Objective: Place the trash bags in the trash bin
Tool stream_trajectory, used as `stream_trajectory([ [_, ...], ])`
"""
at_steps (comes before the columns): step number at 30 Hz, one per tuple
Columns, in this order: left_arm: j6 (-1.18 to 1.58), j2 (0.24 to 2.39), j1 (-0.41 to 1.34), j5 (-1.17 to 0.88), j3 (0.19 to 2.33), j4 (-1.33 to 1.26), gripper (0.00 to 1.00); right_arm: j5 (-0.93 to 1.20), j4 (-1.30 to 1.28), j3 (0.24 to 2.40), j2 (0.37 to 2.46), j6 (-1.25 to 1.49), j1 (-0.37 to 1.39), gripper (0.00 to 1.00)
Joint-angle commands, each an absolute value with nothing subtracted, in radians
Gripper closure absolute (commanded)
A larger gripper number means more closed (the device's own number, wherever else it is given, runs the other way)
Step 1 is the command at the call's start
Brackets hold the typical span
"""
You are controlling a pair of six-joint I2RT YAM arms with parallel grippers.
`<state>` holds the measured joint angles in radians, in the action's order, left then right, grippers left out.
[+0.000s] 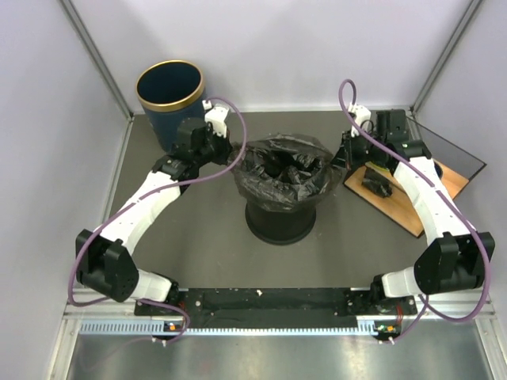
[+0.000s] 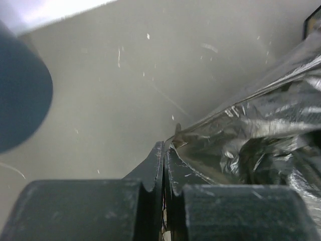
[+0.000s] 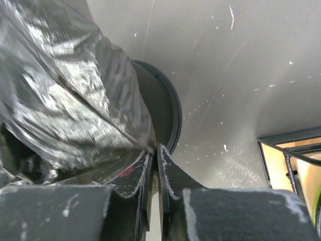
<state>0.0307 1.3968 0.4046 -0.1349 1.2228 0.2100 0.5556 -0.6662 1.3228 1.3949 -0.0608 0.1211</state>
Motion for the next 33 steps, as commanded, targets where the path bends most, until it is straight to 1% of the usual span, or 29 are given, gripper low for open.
stream_trajectory([
  [1,0.124,1.388,0.384,-0.164,1.154,0.244,1.00,0.555,-0.661,1.289,1.384,-0.080,0.114,0.83],
  [2,0.117,1.376,0.379,-0.199,1.141,0.233,1.00,0.566,-0.661,1.290,1.382,-0.083,0.112,0.77],
  [3,0.104,1.368,0.374,-0.286,1.131,0.236,1.00,0.577,-0.663,1.292,1.373,-0.083,0.115,0.71],
  [4,0.094,1.358,0.374,-0.322,1.129,0.233,1.00,0.580,-0.661,1.296,1.368,-0.084,0.114,0.62],
  [6,0.083,1.316,0.374,-0.418,1.118,0.189,1.00,0.597,-0.664,1.321,1.347,-0.098,0.114,0.60],
  [8,0.081,1.284,0.374,-0.455,1.103,0.111,1.00,0.601,-0.661,1.347,1.335,-0.120,0.112,0.69],
  [9,0.077,1.281,0.374,-0.454,1.107,0.112,1.00,0.606,-0.663,1.356,1.333,-0.126,0.113,0.73],
  [10,0.068,1.290,0.374,-0.446,1.115,0.123,1.00,0.604,-0.660,1.364,1.336,-0.130,0.114,0.79],
  [12,0.066,1.311,0.373,-0.428,1.134,0.164,1.00,0.600,-0.657,1.382,1.350,-0.129,0.114,0.86],
  [13,0.069,1.325,0.371,-0.414,1.146,0.169,1.00,0.597,-0.654,1.387,1.365,-0.123,0.114,0.94],
  [14,0.077,1.330,0.368,-0.410,1.146,0.169,1.00,0.597,-0.649,1.391,1.373,-0.118,0.114,0.98],
  [15,0.086,1.335,0.367,-0.411,1.146,0.152,1.00,0.597,-0.637,1.391,1.379,-0.112,0.114,1.00],
  [19,0.112,1.391,0.365,-0.374,1.158,0.147,1.00,0.581,-0.583,1.370,1.399,-0.074,0.114,1.00],
  [25,0.161,1.477,0.348,-0.339,1.160,0.176,1.00,0.545,-0.572,1.359,1.477,-0.040,0.115,1.00],
  [32,0.215,1.517,0.330,-0.383,1.117,0.207,1.00,0.538,-0.580,1.276,1.476,-0.049,0.127,1.00],
  [33,0.216,1.516,0.328,-0.420,1.109,0.201,1.00,0.538,-0.578,1.269,1.470,-0.051,0.133,1.00],
])
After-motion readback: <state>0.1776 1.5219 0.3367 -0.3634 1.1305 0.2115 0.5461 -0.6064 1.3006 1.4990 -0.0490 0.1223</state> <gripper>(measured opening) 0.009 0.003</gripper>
